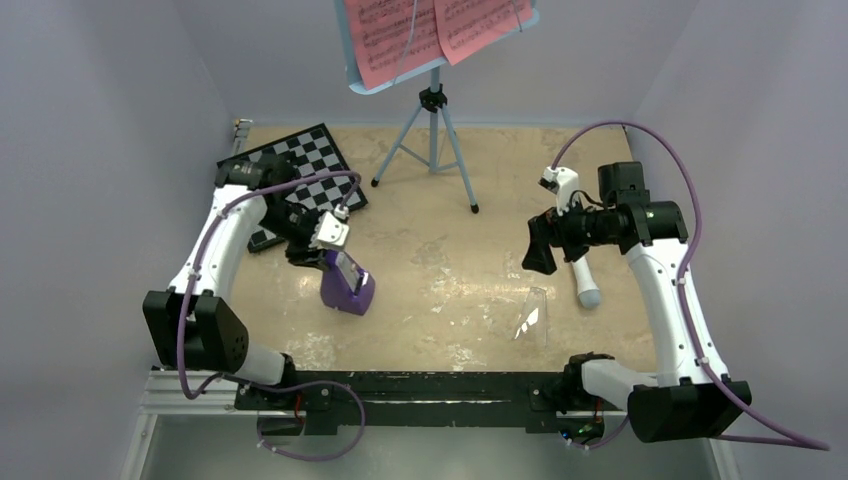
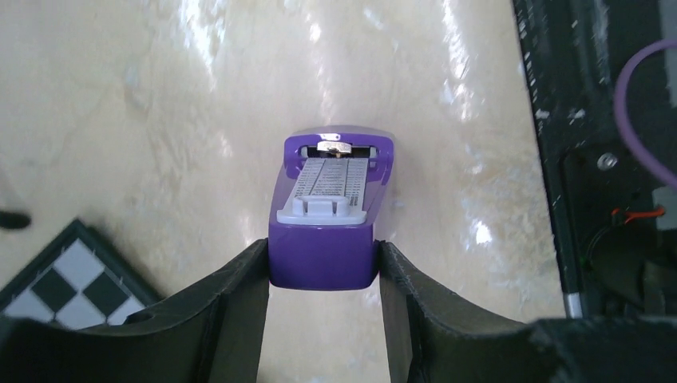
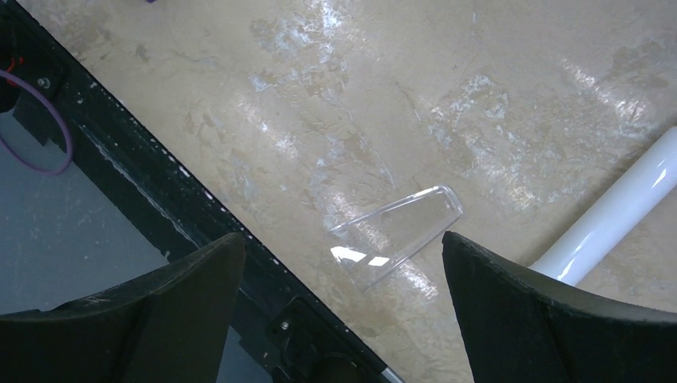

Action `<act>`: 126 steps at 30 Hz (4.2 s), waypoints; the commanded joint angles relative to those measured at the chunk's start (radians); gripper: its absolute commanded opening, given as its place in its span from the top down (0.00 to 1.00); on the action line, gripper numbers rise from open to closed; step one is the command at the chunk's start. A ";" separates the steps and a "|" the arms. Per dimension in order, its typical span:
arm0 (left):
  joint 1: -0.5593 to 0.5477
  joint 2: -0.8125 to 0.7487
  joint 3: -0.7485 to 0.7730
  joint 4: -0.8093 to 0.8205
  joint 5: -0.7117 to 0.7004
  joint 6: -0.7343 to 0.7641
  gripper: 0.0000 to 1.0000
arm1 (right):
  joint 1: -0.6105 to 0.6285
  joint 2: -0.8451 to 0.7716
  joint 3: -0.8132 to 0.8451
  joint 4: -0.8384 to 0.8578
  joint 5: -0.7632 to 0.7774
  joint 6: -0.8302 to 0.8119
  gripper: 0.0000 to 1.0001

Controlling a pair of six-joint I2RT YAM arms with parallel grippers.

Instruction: Pack up the instrument practice props

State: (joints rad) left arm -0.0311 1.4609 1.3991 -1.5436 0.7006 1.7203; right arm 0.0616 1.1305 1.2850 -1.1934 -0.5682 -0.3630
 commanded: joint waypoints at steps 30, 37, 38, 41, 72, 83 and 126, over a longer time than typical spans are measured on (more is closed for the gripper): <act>-0.503 -0.069 -0.125 0.562 0.073 -0.483 1.00 | 0.457 0.200 -0.091 0.482 -0.252 -0.422 0.08; -0.498 -0.090 -0.229 0.769 0.084 -0.585 1.00 | 0.484 0.275 -0.050 0.522 -0.274 -0.318 0.10; -0.497 -0.090 -0.233 0.784 0.081 -0.596 1.00 | 0.488 0.294 -0.042 0.525 -0.281 -0.315 0.11; -0.491 -0.091 -0.246 0.812 0.077 -0.628 1.00 | 0.502 0.348 -0.018 0.541 -0.294 -0.291 0.17; -0.481 -0.106 -0.304 0.912 0.073 -0.840 1.00 | 0.524 0.368 -0.104 0.666 -0.265 -0.122 0.49; -0.481 -0.124 -0.314 0.912 0.062 -0.850 1.00 | 0.532 0.397 -0.094 0.729 -0.262 -0.024 0.54; -0.481 -0.135 -0.318 0.935 0.045 -0.850 1.00 | 0.549 0.416 -0.087 0.710 -0.217 -0.045 0.85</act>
State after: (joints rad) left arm -0.5175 1.3289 1.0977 -0.6479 0.8146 0.8288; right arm 0.6041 1.5593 1.1809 -0.4831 -0.7761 -0.4019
